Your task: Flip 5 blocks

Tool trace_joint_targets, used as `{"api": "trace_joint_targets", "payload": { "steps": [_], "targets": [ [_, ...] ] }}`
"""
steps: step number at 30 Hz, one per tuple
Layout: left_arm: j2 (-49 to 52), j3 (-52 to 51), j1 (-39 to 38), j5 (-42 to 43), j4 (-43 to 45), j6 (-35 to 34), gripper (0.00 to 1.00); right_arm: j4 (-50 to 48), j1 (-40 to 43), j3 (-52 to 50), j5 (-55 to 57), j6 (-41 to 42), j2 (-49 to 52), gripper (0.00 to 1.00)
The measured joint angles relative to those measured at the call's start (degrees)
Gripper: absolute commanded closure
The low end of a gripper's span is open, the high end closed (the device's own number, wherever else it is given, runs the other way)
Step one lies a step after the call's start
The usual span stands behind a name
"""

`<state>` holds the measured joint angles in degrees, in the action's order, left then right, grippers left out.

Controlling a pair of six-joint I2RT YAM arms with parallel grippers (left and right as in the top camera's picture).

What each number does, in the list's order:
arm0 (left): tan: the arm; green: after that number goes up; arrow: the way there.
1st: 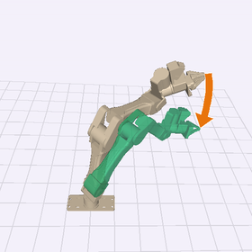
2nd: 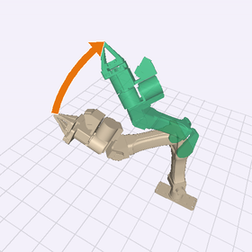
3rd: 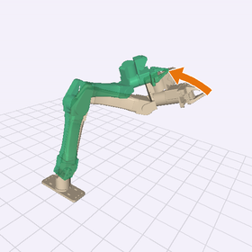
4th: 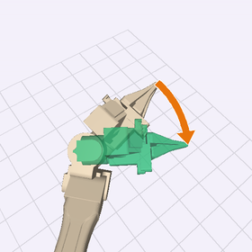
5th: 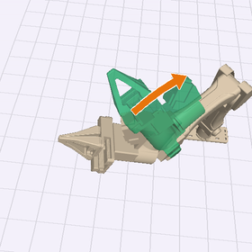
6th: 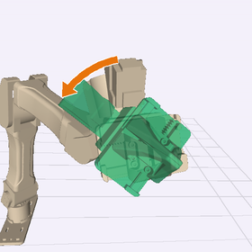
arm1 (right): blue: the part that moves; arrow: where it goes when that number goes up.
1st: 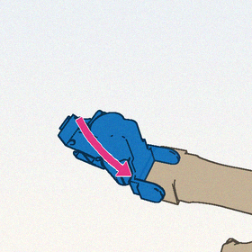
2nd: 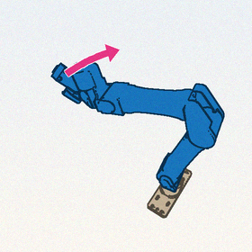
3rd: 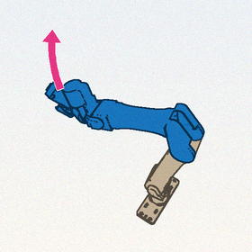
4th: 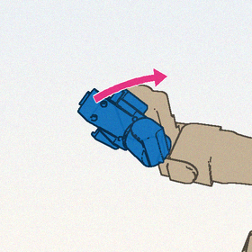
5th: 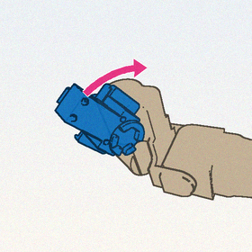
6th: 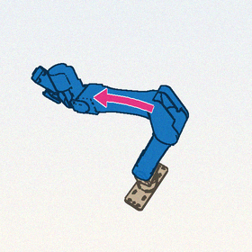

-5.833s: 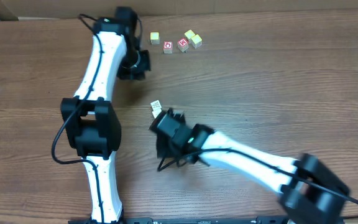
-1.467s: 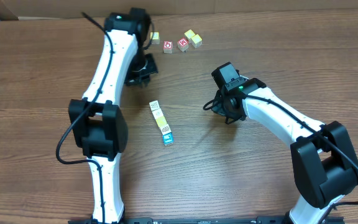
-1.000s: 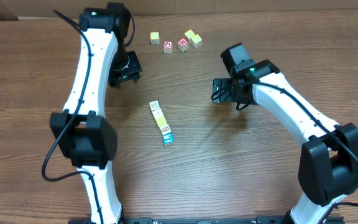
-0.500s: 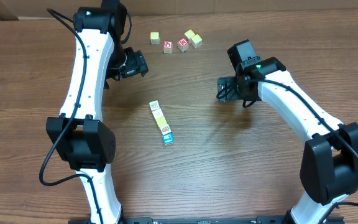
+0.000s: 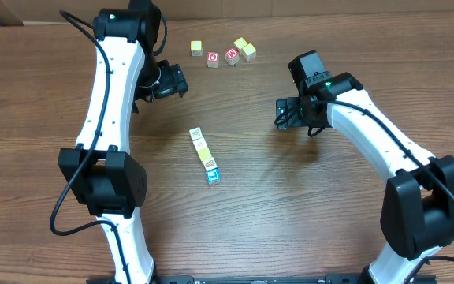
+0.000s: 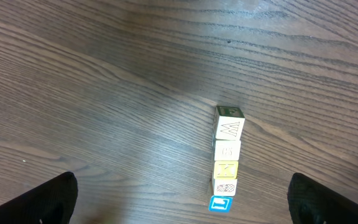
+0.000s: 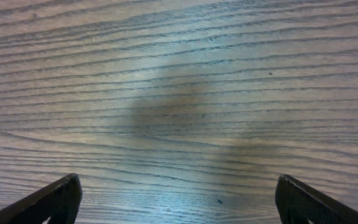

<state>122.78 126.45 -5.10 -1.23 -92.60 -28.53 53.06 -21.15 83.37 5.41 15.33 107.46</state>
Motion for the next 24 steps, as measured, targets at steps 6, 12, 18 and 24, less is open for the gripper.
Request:
{"api": "trace_joint_targets", "payload": {
  "steps": [6,12,18,24],
  "targets": [
    [0.0,0.0,0.0,0.0,0.0,0.0,0.0,-0.1,0.0,0.0,0.0,0.0,0.0,0.0],
    [0.0,0.0,0.0,0.0,0.0,0.0,0.0,0.0,0.0,0.0,0.0,-0.2,-2.4,0.0],
    [0.0,0.0,0.0,0.0,0.0,0.0,0.0,-0.2,0.0,0.0,0.0,-0.2,-14.5,0.0],
    [0.0,0.0,0.0,0.0,0.0,0.0,0.01,-0.3,0.0,0.0,0.0,-0.2,-28.9,0.0]
  ]
}}
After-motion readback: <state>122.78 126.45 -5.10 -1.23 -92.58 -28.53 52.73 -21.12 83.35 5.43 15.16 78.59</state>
